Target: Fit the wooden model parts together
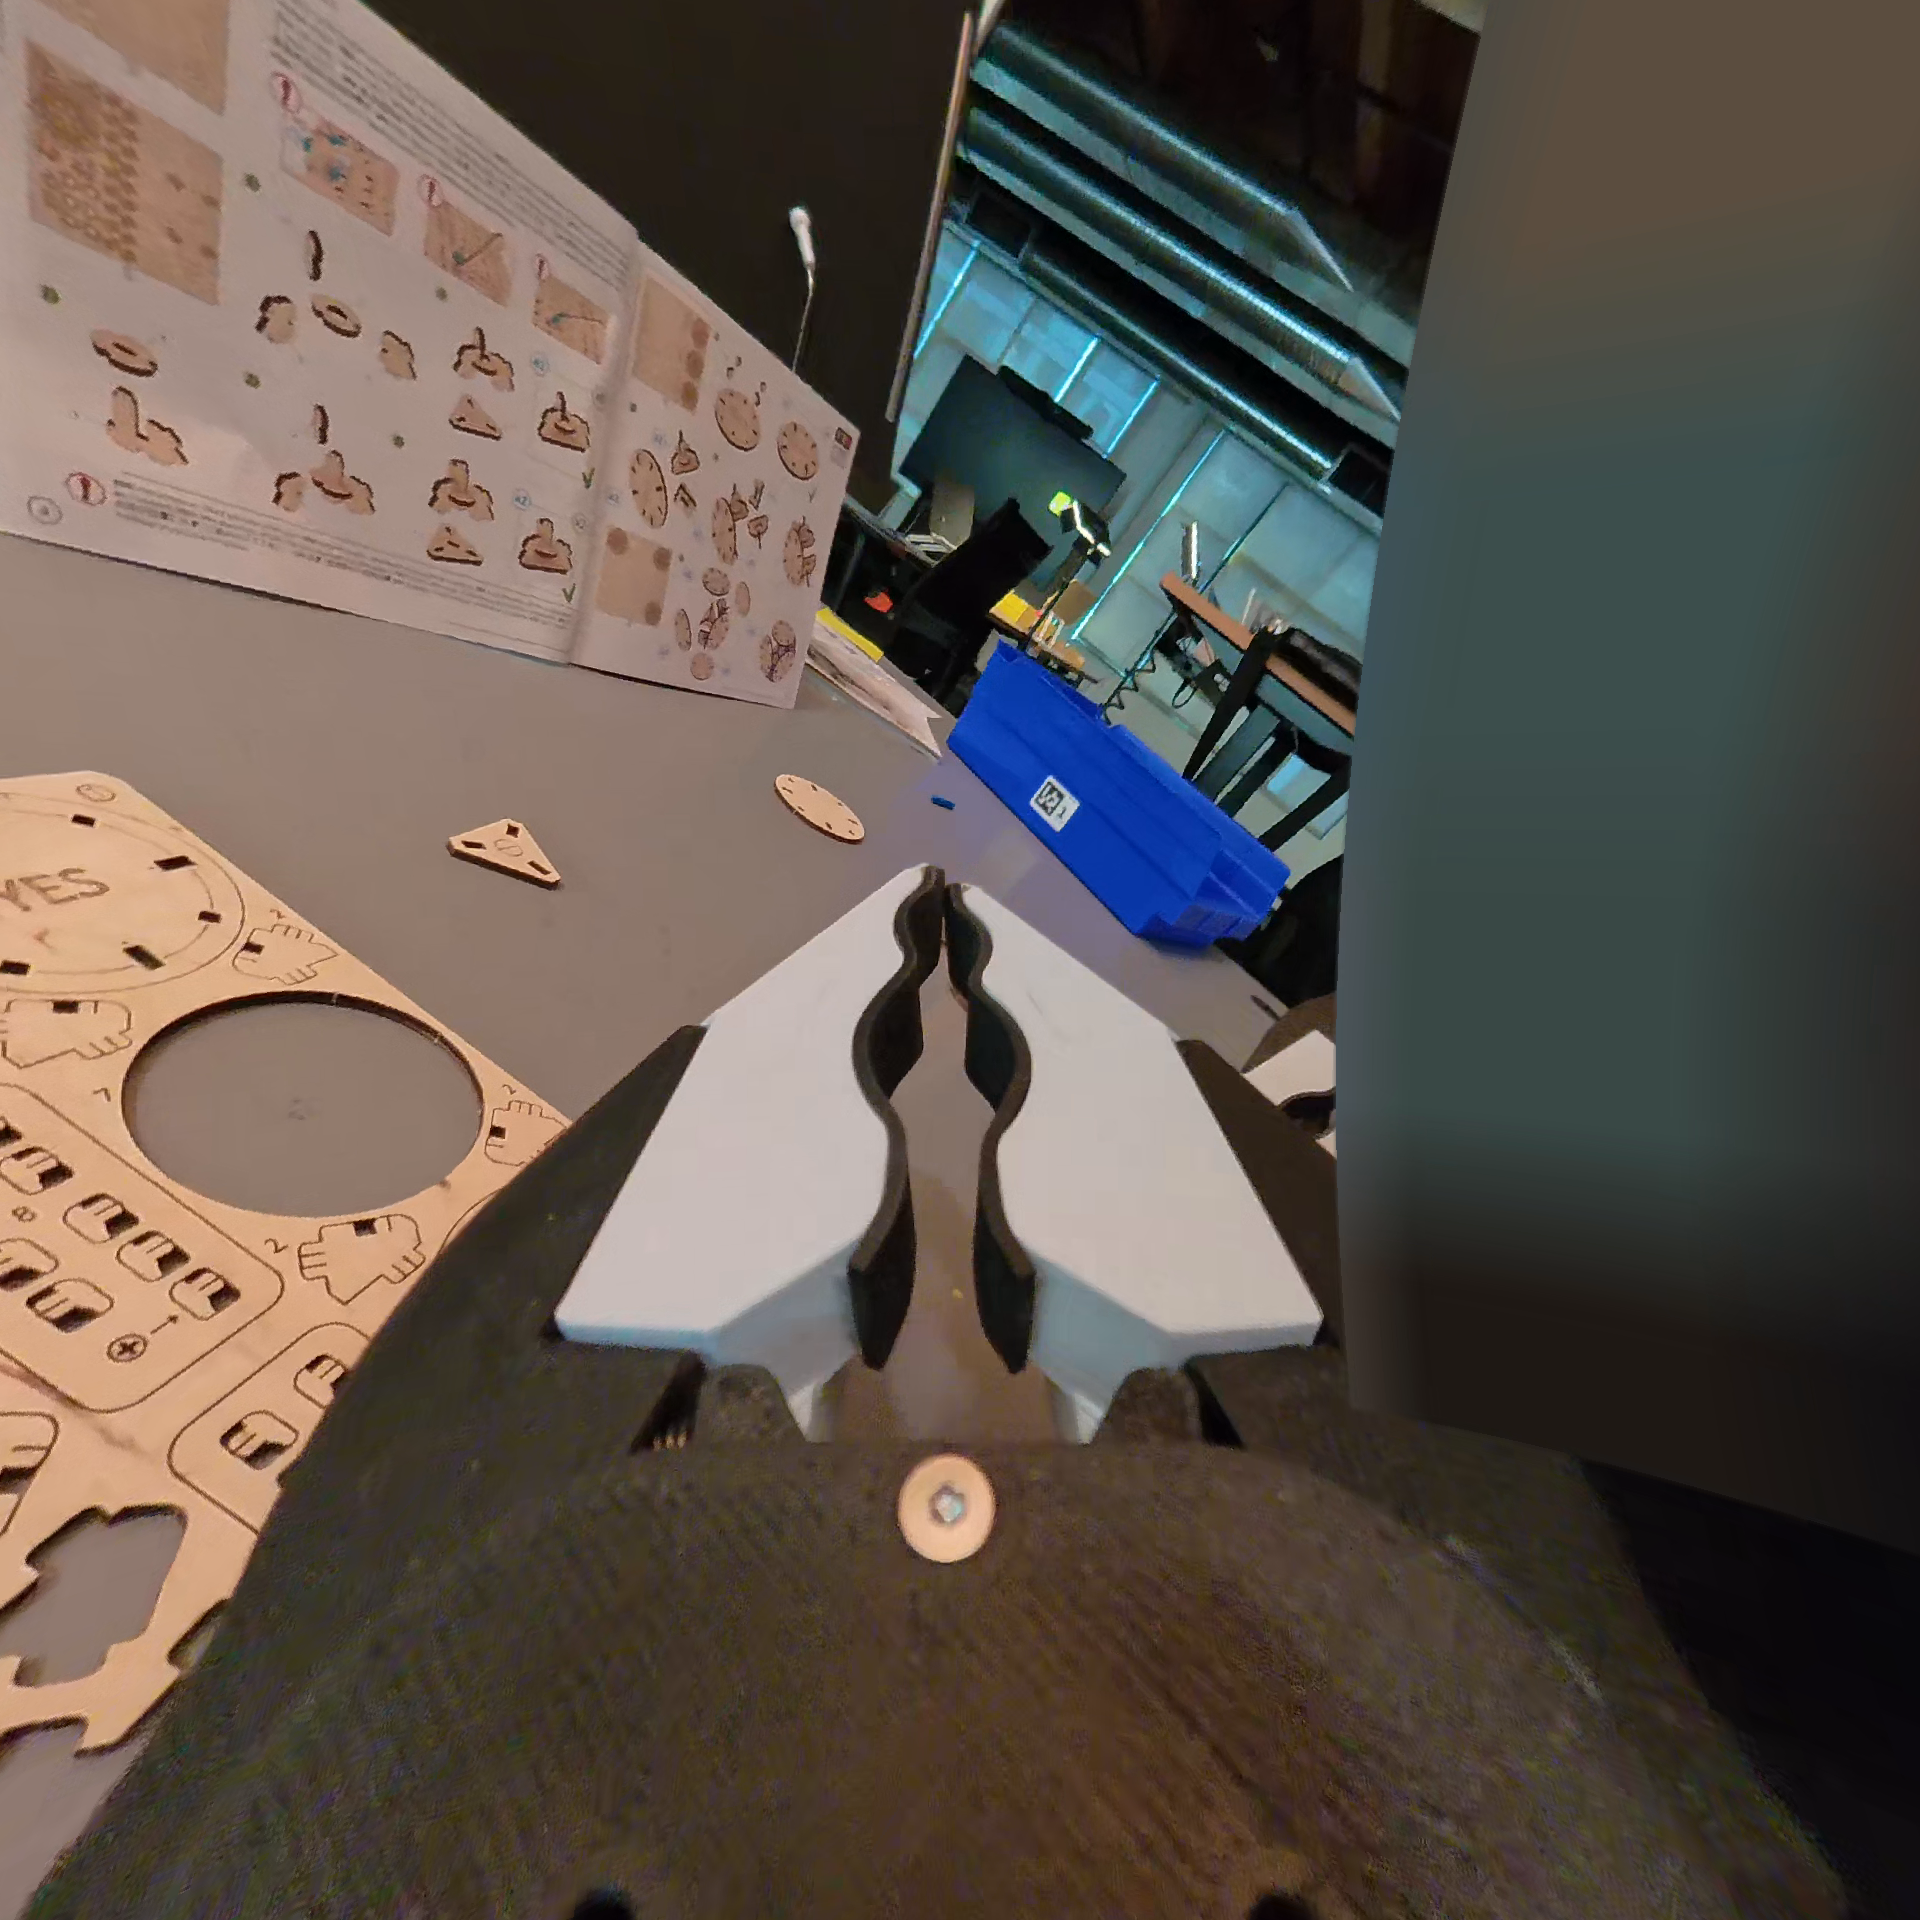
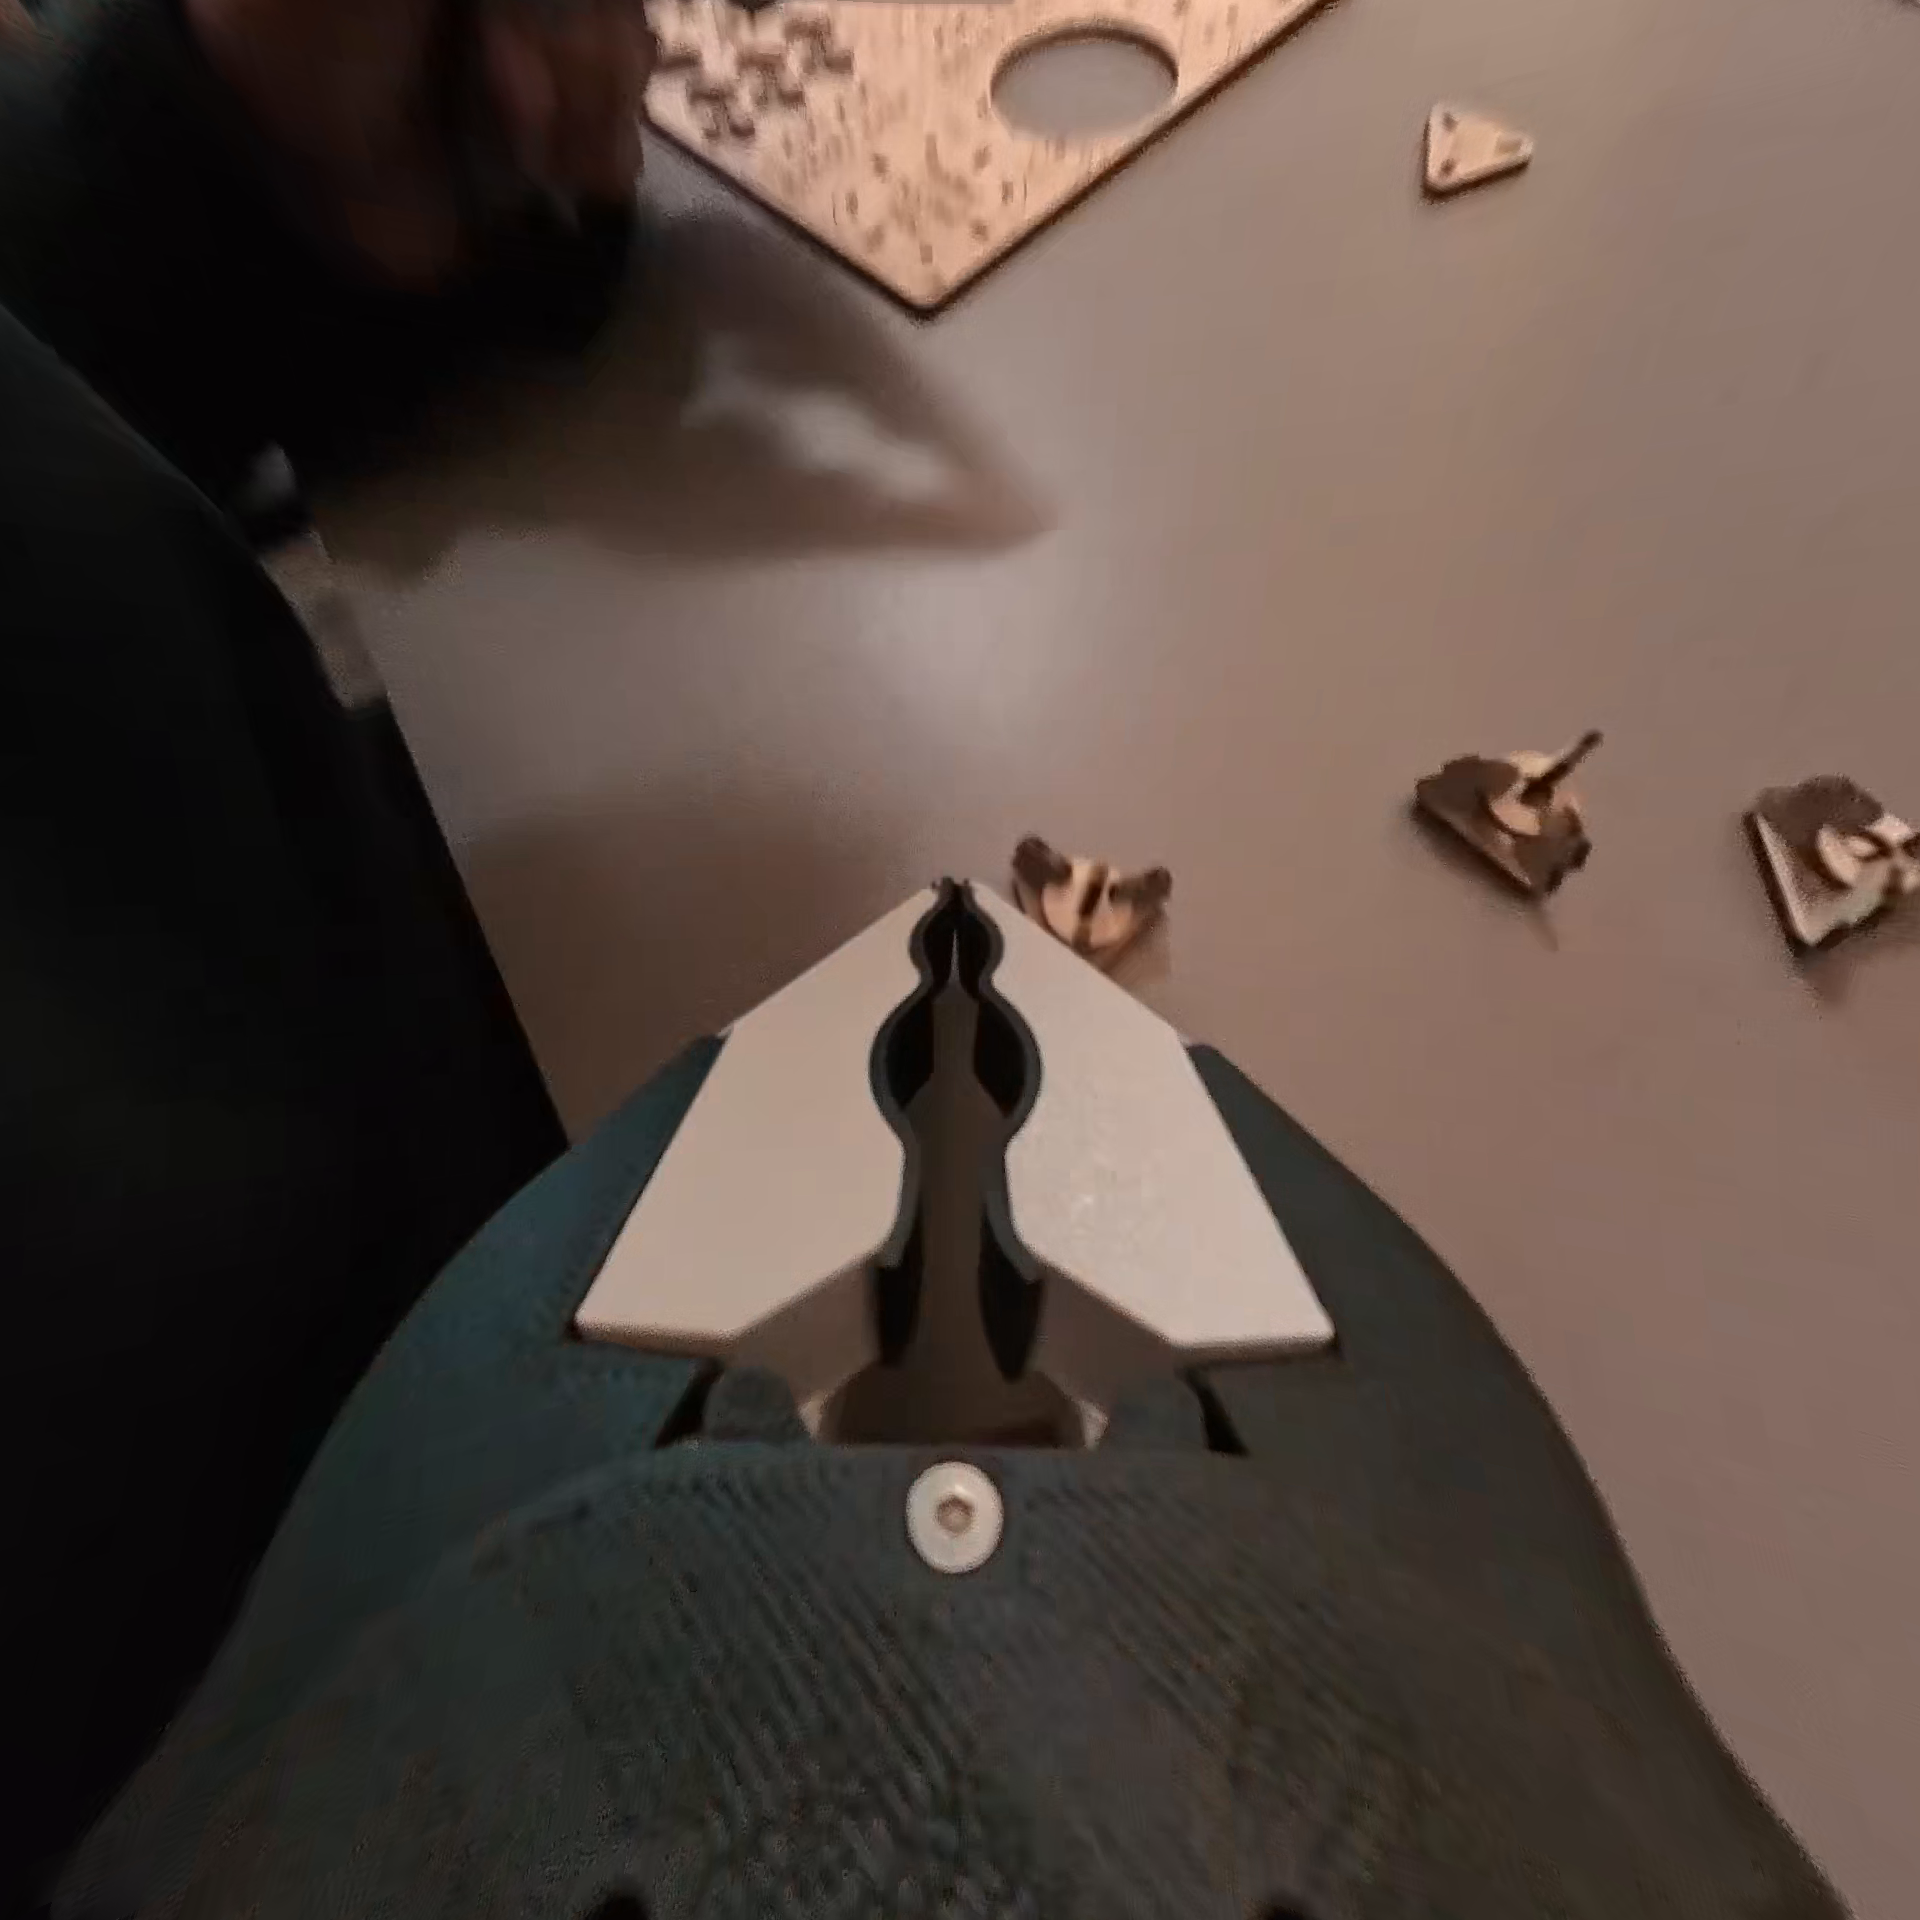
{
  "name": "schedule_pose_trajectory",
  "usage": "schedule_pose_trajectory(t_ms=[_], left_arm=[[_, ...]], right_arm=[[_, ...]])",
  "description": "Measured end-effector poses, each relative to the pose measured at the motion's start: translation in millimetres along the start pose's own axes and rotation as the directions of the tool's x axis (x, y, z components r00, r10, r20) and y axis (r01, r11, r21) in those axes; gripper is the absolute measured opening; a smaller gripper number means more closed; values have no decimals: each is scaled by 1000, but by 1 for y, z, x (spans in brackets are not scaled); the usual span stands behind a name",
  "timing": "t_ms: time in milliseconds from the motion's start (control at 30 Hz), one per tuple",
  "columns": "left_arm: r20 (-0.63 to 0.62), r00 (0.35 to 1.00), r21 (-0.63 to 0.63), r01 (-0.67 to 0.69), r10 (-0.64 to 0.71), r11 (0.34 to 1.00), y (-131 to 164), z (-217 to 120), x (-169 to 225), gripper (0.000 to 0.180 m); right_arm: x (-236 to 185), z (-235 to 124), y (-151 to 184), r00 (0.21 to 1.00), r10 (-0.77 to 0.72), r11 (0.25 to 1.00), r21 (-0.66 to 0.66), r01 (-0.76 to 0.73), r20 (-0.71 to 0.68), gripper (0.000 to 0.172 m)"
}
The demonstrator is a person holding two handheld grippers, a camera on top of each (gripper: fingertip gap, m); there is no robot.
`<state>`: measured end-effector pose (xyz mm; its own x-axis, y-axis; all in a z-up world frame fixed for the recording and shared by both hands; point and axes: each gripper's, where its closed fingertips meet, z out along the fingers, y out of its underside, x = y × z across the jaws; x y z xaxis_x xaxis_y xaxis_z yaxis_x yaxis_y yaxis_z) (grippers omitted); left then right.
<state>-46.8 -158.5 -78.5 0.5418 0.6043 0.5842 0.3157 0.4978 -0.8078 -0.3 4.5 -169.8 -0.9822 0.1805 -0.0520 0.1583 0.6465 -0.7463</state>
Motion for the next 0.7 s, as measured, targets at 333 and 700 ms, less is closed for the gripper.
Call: schedule_pose_trajectory(t_ms=[333, 700], left_arm=[[16, 998, -1, -59, 59, 998, -1, 0, 3, 0], [1, 1000, 46, -24, 24, 999, -8, -5, 2, 0]], right_arm=[[67, -40, -19, 934, 139, 971, 230, -63, -330, 0], [68, -96, -153, 907, 383, 375, 927, 24, -178, 0]])
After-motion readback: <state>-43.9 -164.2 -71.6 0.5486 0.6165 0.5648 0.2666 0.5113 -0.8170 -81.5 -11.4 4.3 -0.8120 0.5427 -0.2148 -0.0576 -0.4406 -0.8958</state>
